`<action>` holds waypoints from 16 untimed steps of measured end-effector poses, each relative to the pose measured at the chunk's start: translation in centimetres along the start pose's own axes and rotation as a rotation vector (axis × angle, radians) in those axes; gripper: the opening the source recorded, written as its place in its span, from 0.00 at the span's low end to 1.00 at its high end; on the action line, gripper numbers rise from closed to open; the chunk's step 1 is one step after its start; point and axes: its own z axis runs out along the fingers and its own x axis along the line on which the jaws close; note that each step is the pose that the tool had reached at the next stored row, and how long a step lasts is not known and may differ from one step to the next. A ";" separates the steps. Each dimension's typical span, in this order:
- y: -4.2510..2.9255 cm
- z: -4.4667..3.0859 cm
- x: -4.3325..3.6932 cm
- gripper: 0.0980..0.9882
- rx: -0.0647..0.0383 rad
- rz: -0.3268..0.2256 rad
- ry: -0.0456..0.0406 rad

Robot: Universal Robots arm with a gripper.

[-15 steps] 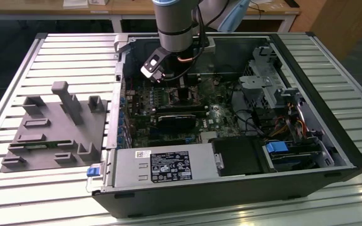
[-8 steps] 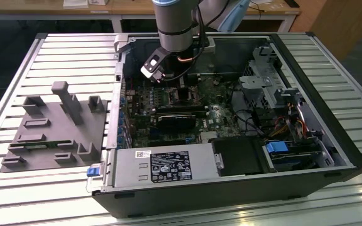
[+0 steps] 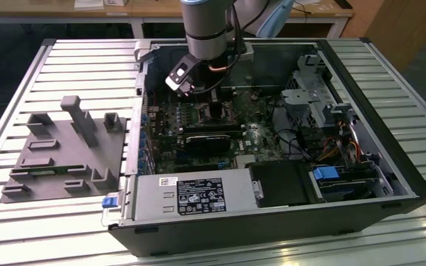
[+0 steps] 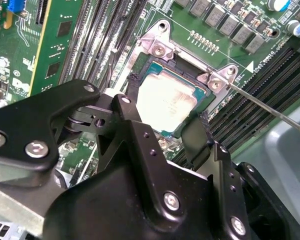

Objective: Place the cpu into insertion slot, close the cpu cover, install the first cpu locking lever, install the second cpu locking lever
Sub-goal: 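Place the cpu into insertion slot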

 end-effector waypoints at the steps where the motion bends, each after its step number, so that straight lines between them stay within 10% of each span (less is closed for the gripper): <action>1: 0.01 -0.11 0.00 0.58 0.000 0.000 0.0000; 12: 0.03 -0.23 0.00 0.58 0.000 0.000 0.0001; 16: 0.03 -0.24 -0.01 0.42 0.000 0.000 -0.0001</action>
